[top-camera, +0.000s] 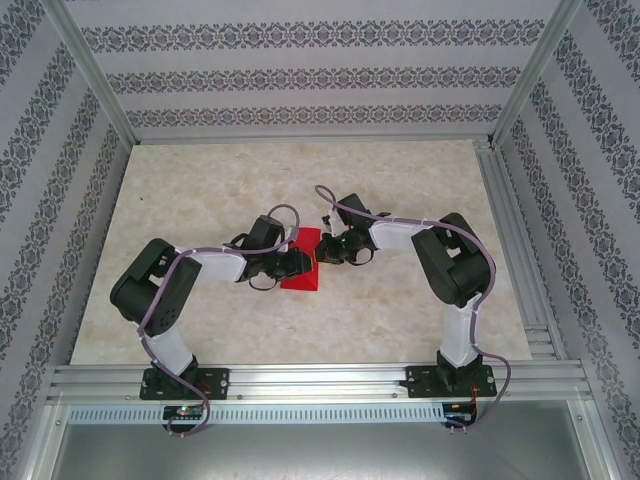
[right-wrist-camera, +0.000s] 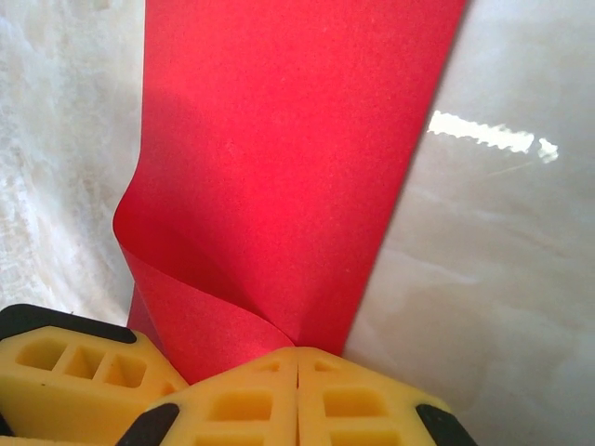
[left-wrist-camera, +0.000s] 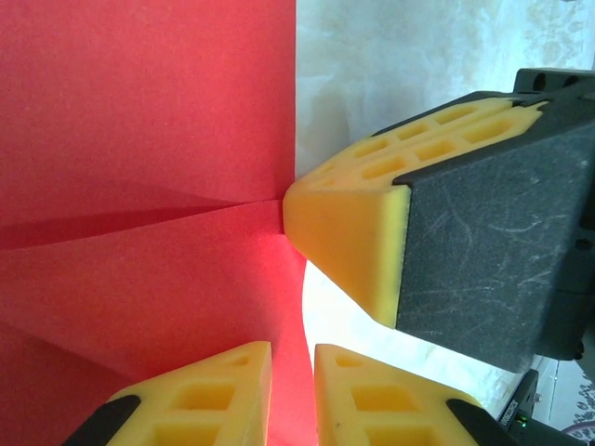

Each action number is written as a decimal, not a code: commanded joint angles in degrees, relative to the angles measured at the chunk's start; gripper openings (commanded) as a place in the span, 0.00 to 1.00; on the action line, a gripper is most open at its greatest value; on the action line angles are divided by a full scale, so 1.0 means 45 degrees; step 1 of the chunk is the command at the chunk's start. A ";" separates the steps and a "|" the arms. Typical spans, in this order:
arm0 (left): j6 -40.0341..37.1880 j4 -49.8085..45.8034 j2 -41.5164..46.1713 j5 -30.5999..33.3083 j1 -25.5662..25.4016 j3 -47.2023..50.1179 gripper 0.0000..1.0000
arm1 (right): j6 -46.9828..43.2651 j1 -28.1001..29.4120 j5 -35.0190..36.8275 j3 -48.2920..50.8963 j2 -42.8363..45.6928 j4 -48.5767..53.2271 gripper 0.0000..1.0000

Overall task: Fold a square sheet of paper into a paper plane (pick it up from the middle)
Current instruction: Fold the triangle a second time at the center of the table.

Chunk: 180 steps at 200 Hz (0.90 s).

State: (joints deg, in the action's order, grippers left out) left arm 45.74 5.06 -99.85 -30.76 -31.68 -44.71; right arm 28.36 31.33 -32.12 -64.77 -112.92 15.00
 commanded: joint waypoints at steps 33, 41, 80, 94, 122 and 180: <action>-0.0104 -0.0201 -0.0156 0.0214 -0.0093 -0.0358 0.19 | -0.0269 -0.0148 0.0300 -0.0098 -0.0162 0.0008 0.08; -0.0105 -0.0244 -0.0172 0.0263 -0.0092 -0.0358 0.19 | -0.0248 -0.0146 0.0302 -0.0081 -0.0160 0.0006 0.08; -0.0105 -0.0382 -0.0232 0.0391 -0.0089 -0.0377 0.18 | -0.0220 -0.0156 0.0277 -0.0041 -0.0140 -0.0006 0.09; -0.0105 -0.0467 -0.0276 0.0445 -0.0090 -0.0377 0.16 | -0.0189 -0.0127 0.0243 -0.0031 -0.0139 -0.0008 0.09; -0.0124 -0.0643 -0.0340 0.0577 -0.0097 -0.0415 0.16 | -0.0153 -0.0127 0.0204 0.0038 -0.0119 -0.0050 0.09; -0.0124 -0.0772 -0.0408 0.0634 -0.0099 -0.0419 0.16 | -0.0153 -0.0118 0.0262 0.0058 -0.0195 -0.0054 0.09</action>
State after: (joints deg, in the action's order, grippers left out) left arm 45.71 3.16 -100.97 -29.08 -31.68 -45.41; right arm 28.38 31.35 -31.68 -64.77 -112.95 15.00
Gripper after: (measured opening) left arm 0.155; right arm 0.088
